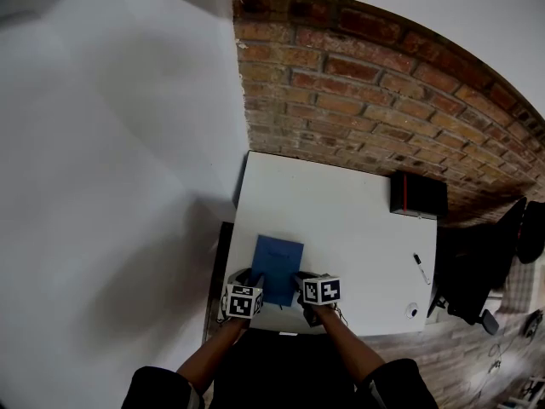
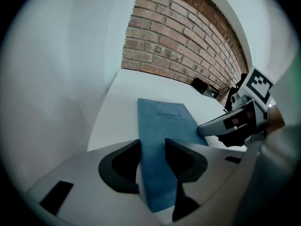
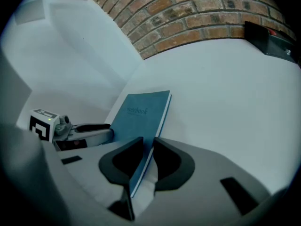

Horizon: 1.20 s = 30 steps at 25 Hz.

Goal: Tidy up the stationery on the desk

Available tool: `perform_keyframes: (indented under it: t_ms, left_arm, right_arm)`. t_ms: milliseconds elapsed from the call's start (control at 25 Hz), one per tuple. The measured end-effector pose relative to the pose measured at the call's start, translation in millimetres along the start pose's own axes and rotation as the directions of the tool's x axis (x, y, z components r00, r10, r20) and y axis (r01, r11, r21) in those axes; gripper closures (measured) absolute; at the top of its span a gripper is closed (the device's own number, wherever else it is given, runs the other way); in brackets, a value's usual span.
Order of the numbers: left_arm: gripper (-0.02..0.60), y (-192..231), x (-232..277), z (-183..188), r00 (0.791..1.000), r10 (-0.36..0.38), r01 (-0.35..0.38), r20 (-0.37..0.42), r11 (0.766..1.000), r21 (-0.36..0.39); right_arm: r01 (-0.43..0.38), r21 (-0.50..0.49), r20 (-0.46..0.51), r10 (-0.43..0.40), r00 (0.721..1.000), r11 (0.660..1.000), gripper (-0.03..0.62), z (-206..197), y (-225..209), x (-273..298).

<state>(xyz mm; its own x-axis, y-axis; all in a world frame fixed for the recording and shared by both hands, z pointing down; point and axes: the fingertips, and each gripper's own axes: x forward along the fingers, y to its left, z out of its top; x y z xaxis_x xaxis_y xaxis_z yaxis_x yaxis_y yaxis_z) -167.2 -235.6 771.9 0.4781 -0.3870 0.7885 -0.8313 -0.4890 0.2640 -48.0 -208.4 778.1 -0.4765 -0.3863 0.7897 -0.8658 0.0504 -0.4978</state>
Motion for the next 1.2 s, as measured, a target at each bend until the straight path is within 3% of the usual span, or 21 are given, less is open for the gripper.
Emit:
perform_keyframes:
  t_ms: [520,1080,1200]
  left_arm:
    - [0.407,15,-9,-7,1.000,0.020,-0.020,0.006,0.999,-0.034]
    - [0.405,16,-6,-8,0.998,0.058,-0.058,-0.015,0.998,0.003]
    - [0.405,18,-7,-6,0.997,0.063,-0.063,-0.035,0.998,0.012]
  right_arm:
    - [-0.006,-0.033,-0.003,0.006,1.000,0.999,0.511,1,16,7]
    - [0.016,-0.085,0.036,-0.013,0.999,0.996,0.510,0,16,12]
    - [-0.015,-0.081,0.032,0.018,0.999,0.997,0.510,0,16,14]
